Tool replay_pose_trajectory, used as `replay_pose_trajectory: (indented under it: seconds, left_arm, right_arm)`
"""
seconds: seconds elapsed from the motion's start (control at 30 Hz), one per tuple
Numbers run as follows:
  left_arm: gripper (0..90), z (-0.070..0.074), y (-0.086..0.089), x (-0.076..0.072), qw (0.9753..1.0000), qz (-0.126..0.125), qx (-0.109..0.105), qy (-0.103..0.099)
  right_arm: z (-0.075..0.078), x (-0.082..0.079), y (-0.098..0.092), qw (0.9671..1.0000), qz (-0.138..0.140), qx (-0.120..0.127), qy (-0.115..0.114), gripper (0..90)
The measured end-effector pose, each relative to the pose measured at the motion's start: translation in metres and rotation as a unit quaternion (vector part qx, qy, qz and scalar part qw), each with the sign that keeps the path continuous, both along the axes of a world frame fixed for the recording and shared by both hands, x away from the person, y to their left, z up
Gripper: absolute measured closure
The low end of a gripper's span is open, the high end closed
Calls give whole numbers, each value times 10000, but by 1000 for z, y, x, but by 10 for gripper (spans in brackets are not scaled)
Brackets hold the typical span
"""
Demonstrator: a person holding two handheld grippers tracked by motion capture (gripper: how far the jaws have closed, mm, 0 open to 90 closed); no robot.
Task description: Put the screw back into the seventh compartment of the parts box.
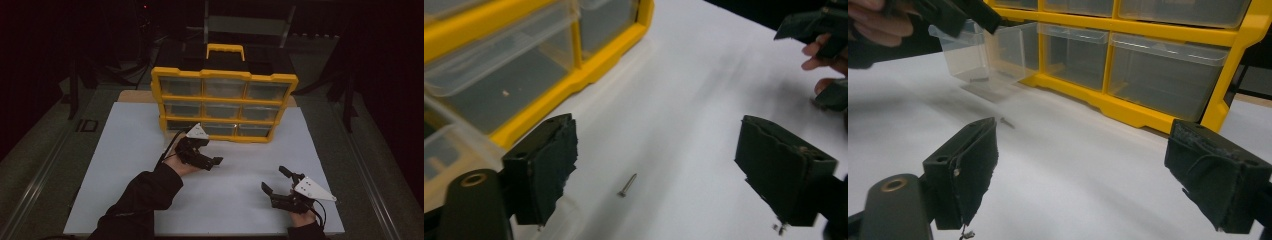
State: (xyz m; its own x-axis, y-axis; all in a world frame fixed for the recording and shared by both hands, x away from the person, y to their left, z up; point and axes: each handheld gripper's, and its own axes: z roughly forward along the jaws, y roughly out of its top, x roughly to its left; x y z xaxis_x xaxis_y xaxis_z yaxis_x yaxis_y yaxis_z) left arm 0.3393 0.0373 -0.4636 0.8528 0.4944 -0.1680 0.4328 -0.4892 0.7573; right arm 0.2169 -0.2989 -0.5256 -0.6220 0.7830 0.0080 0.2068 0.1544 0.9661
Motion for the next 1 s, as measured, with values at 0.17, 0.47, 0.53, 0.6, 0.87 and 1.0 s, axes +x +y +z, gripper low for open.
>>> replay_pose_trajectory:
  seconds: [0.17,0.47,0.53,0.6,0.87,1.0]
  left_arm:
    - [236,-11,-7,1,9999,-84,79,31]
    - [378,-23,-19,-5,9991,-301,253,-136]
    - [390,-24,-21,-6,9986,-298,355,-260]
    - [424,-24,-23,-8,9982,-332,353,-359]
    - [460,-38,-36,-12,9939,-609,784,-472]
    - [500,-47,-39,-9,9915,-678,1017,-448]
  right_arm:
    - [0,0,0,10000,7,4,-2,136]
    - [1,0,0,10000,16,16,-7,135]
    - [0,0,-1,10000,13,15,-2,136]
    - [0,0,0,10000,14,16,2,136]
    - [1,0,-1,10000,18,14,-8,135]
    - [0,0,-1,10000,17,21,2,135]
